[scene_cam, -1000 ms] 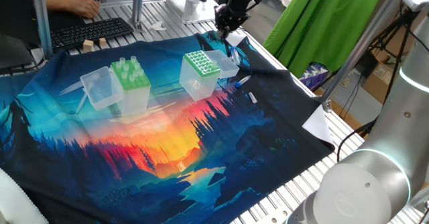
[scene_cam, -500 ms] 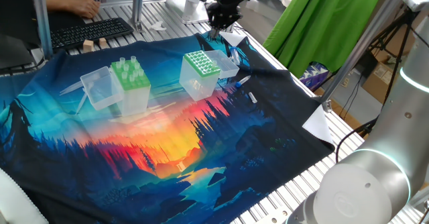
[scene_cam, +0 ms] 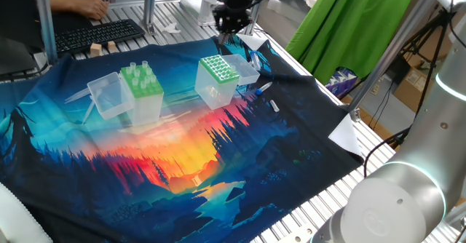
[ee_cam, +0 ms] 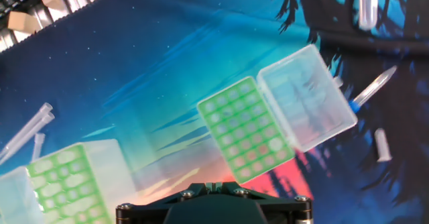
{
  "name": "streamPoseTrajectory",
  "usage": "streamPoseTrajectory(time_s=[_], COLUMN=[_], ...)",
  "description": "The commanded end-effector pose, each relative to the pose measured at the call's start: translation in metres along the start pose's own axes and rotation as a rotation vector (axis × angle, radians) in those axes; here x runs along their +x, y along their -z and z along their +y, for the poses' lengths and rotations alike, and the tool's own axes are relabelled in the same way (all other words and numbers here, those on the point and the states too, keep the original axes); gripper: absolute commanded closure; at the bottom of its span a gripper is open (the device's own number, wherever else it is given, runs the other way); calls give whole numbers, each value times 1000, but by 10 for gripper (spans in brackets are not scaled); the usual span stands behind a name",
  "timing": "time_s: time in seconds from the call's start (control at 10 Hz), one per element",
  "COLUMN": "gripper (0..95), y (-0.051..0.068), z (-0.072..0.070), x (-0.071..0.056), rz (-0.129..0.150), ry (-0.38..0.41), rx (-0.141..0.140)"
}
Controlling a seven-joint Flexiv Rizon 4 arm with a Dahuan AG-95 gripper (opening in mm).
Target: Transfer all large pipette tips from one holder to another
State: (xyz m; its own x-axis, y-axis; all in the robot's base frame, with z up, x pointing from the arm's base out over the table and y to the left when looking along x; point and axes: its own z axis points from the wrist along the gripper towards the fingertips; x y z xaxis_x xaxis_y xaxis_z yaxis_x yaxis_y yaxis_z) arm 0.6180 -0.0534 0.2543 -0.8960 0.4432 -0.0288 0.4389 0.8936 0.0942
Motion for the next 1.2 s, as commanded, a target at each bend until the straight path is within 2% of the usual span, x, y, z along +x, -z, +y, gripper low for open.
streamPoseTrajectory(time_s=[0.1, 0.5, 0.7, 0.8, 0.9, 1.2], gripper=[760, 760, 760, 950, 950, 950], y=[-10, -30, -36, -36, -36, -36], z=[10, 32, 37, 37, 37, 37], x=[8, 17, 18, 18, 18, 18], rz=[-5, -9, -9, -6, -4, -12], ry=[-31, -79, -88, -68, -73, -62], rx=[-1, -5, -7, -13, -18, -4])
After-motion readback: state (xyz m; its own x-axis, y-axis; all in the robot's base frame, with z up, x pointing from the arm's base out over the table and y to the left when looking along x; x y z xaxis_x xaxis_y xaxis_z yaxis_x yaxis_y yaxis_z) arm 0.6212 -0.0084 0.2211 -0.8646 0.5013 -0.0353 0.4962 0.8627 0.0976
